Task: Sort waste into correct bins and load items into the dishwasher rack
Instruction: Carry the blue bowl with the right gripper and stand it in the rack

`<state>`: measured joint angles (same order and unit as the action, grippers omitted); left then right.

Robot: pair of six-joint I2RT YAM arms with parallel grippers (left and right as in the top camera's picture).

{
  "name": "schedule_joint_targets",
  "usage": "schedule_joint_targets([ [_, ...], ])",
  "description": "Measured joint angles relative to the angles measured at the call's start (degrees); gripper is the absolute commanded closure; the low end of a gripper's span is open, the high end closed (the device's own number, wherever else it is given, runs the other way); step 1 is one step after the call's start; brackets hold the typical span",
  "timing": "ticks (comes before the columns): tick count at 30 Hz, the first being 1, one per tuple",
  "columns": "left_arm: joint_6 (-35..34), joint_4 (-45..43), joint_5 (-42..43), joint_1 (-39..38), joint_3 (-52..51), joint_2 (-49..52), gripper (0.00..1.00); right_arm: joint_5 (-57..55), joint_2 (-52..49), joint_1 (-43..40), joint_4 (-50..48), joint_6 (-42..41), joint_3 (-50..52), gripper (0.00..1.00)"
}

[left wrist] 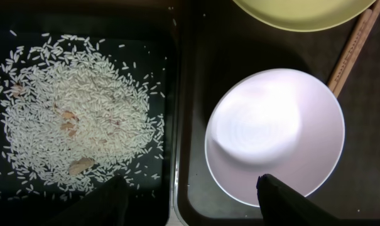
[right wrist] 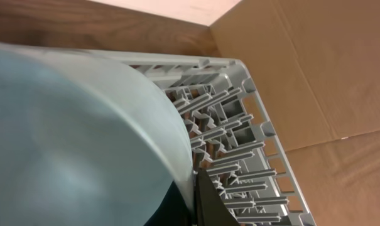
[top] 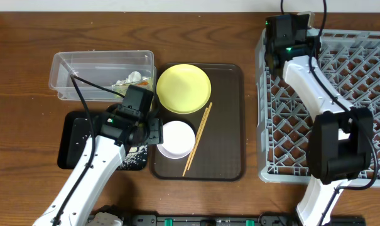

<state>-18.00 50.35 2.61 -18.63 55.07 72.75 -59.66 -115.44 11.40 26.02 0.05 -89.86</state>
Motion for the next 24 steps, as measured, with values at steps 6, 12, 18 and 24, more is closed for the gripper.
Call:
schedule_joint_targets([
  [6,0.00,-0.02,0.00,0.00,0.00,0.00,0.31,-0.28,-0.13,3.19,1.31,0.00,-0.09,0.94],
  [12,0.00,-0.02,0.00,0.00,0.00,0.00,0.31,0.94,-0.35,4.76,9.51,-2.91,-0.09,0.91],
  [18,0.00,-0.04,-0.02,0.00,0.00,0.00,0.31,7.76,-0.35,4.98,19.69,-11.93,-0.09,0.76],
  [24,0.00,0.39,-0.02,0.00,0.00,0.00,0.31,15.41,2.01,4.98,23.47,-16.11,0.04,0.26],
])
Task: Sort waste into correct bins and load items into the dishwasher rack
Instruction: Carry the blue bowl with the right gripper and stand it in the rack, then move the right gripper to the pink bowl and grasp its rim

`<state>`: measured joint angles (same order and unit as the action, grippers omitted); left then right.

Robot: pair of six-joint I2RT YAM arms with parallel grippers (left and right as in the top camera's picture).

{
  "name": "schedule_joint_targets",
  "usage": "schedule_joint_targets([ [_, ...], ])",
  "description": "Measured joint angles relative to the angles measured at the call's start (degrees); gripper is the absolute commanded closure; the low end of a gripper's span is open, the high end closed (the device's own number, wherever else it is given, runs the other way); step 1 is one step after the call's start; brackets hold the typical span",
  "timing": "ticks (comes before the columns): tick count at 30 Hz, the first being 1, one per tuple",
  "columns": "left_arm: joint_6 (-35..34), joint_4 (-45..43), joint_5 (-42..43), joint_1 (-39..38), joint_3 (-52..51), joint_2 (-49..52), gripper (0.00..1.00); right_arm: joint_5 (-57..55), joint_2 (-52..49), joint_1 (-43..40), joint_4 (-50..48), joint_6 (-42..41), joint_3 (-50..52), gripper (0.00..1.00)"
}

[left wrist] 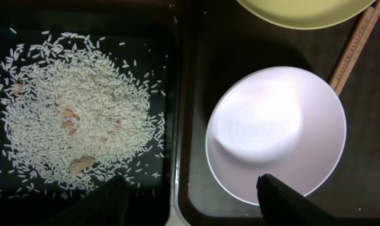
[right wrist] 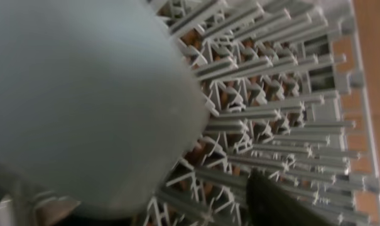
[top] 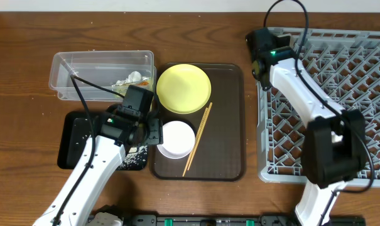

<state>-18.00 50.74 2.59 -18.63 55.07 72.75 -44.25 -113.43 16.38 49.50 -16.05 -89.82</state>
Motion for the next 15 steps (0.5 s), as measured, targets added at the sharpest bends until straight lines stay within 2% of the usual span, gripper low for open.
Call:
schedule_joint_targets([
  [3,-0.02,0.50,0.00,0.09,0.00,0.00,0.31,3.96,4.94,0.00,1.22,-0.42,0.02,0.22],
  [9,0.00,4.39,0.00,4.66,0.00,-2.38,0.31,19.52,16.65,0.00,3.80,-0.15,-0.13,0.29],
  [15,-0.02,5.60,-0.02,13.77,0.00,-9.66,0.30,39.60,17.29,0.98,6.75,0.04,0.02,0.32],
])
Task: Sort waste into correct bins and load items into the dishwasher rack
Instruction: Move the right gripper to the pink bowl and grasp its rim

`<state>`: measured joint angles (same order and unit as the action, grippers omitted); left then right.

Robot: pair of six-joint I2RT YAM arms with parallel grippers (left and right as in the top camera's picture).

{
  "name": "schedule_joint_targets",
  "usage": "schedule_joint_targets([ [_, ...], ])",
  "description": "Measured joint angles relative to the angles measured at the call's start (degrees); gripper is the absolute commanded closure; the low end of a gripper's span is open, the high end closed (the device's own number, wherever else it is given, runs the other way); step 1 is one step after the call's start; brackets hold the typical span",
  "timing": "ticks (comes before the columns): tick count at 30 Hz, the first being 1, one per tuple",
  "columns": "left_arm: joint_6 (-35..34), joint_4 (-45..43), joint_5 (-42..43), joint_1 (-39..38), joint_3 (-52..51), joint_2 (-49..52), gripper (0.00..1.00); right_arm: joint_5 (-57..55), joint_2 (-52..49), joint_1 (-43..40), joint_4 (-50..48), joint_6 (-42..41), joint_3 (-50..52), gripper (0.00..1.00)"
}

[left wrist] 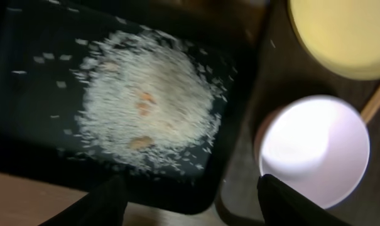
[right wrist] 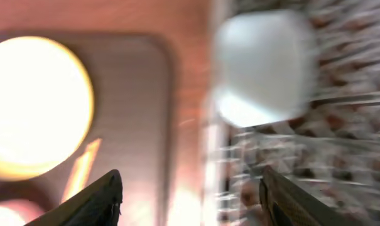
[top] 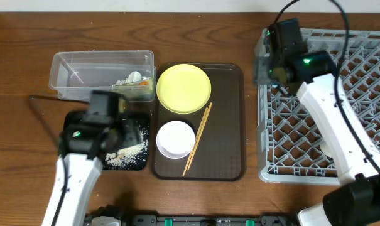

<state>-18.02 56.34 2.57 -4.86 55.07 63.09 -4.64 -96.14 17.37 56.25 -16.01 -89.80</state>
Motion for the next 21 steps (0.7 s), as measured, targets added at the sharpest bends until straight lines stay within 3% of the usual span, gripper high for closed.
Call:
schedule_joint_targets([
  [7,0.00,0.26,0.02,6.32,0.00,-2.43,0.31,8.22,-0.35,7.93,-0.76,0.04,4.61,0.31],
  [21,0.00,0.37,0.02,6.75,0.00,-2.43,0.30,10.67,-0.61,25.46,-14.75,-1.01,19.69,0.37],
])
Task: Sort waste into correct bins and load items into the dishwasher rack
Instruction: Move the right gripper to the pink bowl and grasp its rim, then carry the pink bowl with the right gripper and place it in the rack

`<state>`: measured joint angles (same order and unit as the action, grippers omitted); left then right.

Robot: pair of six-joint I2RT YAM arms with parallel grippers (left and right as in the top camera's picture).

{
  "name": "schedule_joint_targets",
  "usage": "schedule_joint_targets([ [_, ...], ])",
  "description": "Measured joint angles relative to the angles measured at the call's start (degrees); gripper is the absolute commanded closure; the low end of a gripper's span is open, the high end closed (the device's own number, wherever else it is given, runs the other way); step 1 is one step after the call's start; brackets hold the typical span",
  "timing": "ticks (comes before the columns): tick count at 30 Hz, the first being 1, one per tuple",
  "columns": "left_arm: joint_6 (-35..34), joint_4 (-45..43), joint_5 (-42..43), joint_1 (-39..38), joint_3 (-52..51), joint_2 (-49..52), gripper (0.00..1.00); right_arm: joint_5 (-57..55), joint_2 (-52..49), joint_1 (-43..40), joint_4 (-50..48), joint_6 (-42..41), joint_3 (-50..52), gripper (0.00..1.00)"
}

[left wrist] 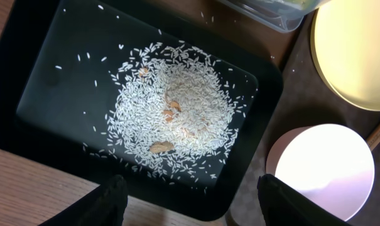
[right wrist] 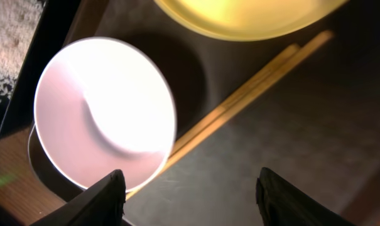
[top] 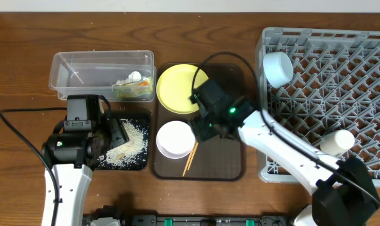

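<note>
The white bowl (top: 174,139) and the chopsticks (top: 191,158) lie on the brown tray (top: 226,107), below the yellow plate (top: 177,88). My right gripper (top: 202,125) hovers open over that tray. In the right wrist view, the right gripper (right wrist: 193,201) has the white bowl (right wrist: 102,113) and the chopsticks (right wrist: 252,88) just ahead of its fingers. My left gripper (left wrist: 193,207) stands open and empty above the near edge of the black tray (left wrist: 39,100), where rice (left wrist: 177,119) is scattered. A pale blue cup (top: 277,68) rests in the grey dishwasher rack (top: 340,94).
A clear container (top: 102,75) with food scraps stands behind the black tray. A white item (top: 336,142) lies in the rack's right part. The rack fills the right side of the table. My left arm's cable loops over the wood at the left.
My right gripper has gone from the rack's left edge, beside the pale cup, to the brown tray by the white bowl. The left gripper has shifted slightly left and sits higher above the black tray.
First my right gripper held the pale blue cup at the rack's far left corner, while the left gripper hung at the bowl and black tray. Then the cup lay in the rack with the gripper open. Now the right gripper is over the brown tray.
</note>
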<state>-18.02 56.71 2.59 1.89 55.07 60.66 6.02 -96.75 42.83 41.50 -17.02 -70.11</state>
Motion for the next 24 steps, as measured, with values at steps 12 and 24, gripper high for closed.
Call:
schedule_joint_targets([
  [12,0.02,0.04,0.02,0.00,0.00,0.00,0.30,0.00,-5.97,3.50,-8.11,-6.03,3.34,0.48],
  [24,0.00,0.07,0.02,0.00,0.00,0.00,0.31,-2.23,-9.11,3.37,-9.62,-9.86,3.85,0.96],
])
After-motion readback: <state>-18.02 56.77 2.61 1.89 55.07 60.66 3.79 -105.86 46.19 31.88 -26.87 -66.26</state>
